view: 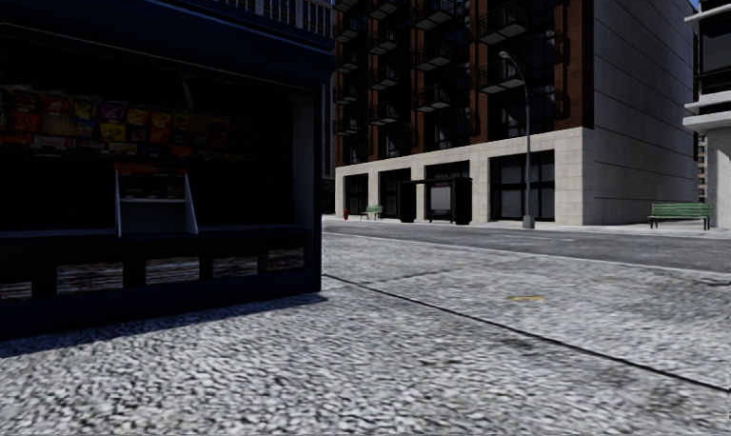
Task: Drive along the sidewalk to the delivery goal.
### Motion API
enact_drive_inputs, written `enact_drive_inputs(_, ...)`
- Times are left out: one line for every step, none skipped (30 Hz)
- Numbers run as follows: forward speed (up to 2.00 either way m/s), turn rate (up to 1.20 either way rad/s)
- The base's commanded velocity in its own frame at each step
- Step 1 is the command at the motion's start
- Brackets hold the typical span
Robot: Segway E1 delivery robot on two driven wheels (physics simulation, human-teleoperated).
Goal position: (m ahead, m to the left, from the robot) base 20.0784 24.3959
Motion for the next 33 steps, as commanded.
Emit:
enact_drive_inputs(2.0, 0.0)
enact_drive_inputs(2.0, 0.0)
enact_drive_inputs(2.0, 0.0)
enact_drive_inputs(2.0, 0.0)
enact_drive_inputs(2.0, 0.0)
enact_drive_inputs(2.0, 0.0)
enact_drive_inputs(2.0, 0.0)
enact_drive_inputs(2.0, 0.0)
enact_drive_inputs(2.0, 0.0)
enact_drive_inputs(2.0, 0.0)
enact_drive_inputs(2.0, 0.0)
enact_drive_inputs(2.0, 0.0)
enact_drive_inputs(2.0, 0.0)
enact_drive_inputs(2.0, 0.0)
enact_drive_inputs(2.0, 0.0)
enact_drive_inputs(2.0, 0.0)
enact_drive_inputs(2.0, -0.27)
enact_drive_inputs(1.91, -0.53)
enact_drive_inputs(1.5, -0.71)
enact_drive_inputs(1.5, -0.71)
enact_drive_inputs(1.19, -0.78)
enact_drive_inputs(1.01, -0.79)
enact_drive_inputs(0.94, -0.8)
enact_drive_inputs(0.94, -0.8)
enact_drive_inputs(0.92, -0.87)
enact_drive_inputs(0.96, -0.93)
enact_drive_inputs(1.02, -1.02)
enact_drive_inputs(1.02, -1.02)
enact_drive_inputs(1.1, -1.06)
enact_drive_inputs(1.29, -1.07)
enact_drive_inputs(1.69, -0.98)
enact_drive_inputs(1.69, -0.98)
enact_drive_inputs(2.0, -0.82)
